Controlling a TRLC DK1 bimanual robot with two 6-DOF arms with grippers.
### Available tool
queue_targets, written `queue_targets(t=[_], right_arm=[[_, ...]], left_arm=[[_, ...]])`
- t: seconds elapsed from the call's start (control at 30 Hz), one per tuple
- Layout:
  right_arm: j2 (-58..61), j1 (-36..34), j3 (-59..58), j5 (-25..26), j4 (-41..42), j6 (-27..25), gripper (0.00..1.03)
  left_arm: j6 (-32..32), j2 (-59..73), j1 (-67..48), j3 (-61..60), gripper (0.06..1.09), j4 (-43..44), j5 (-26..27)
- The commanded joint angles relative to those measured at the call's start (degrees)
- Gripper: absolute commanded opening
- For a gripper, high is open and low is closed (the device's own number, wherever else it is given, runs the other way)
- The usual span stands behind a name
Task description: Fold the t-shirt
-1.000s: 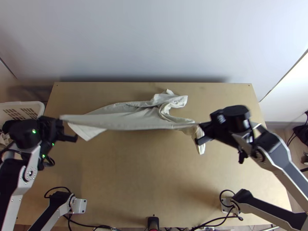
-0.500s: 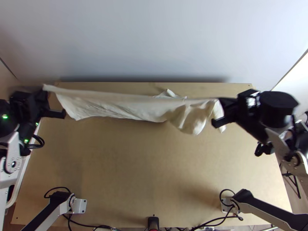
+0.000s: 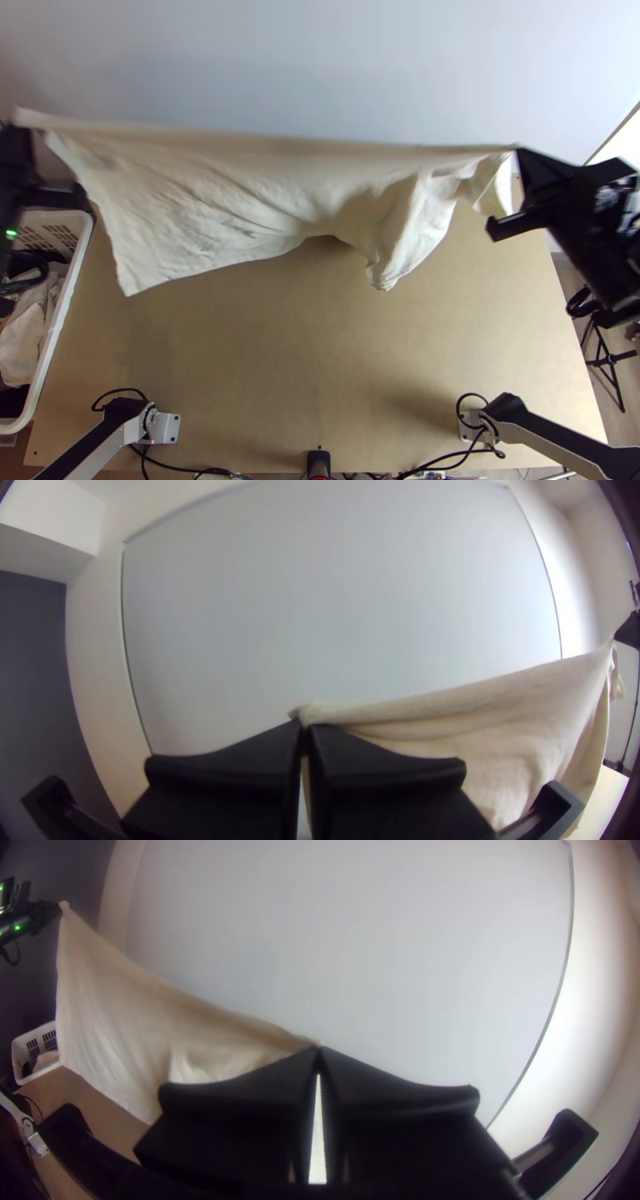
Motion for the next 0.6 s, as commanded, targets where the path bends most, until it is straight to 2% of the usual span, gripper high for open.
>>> queue_targets(t=[0.0, 0.17, 0.37, 0.57], right_arm=[[-1.5, 0.2, 2.6, 3.1, 7.9, -7.3, 0.03], [-2.4, 0.2, 2.5, 5.0, 16.8, -13.3, 0.03], [-3.2, 0.1, 2.6, 5.7, 26.8, -19.5, 0.03], [-4.7, 0.1, 2.2, 5.7, 28.5, -20.7, 0.03]], left_arm=[[-0.2, 1.1, 0.0, 6.7, 0.09, 7.2, -1.7], [-0.3, 0.2, 0.2, 6.9, 0.09, 12.4, -2.8], [0.1, 0.9, 2.3, 6.7, 0.09, 26.0, -4.6], [0.6, 0.6, 2.0, 6.3, 0.09, 26.5, -4.6]])
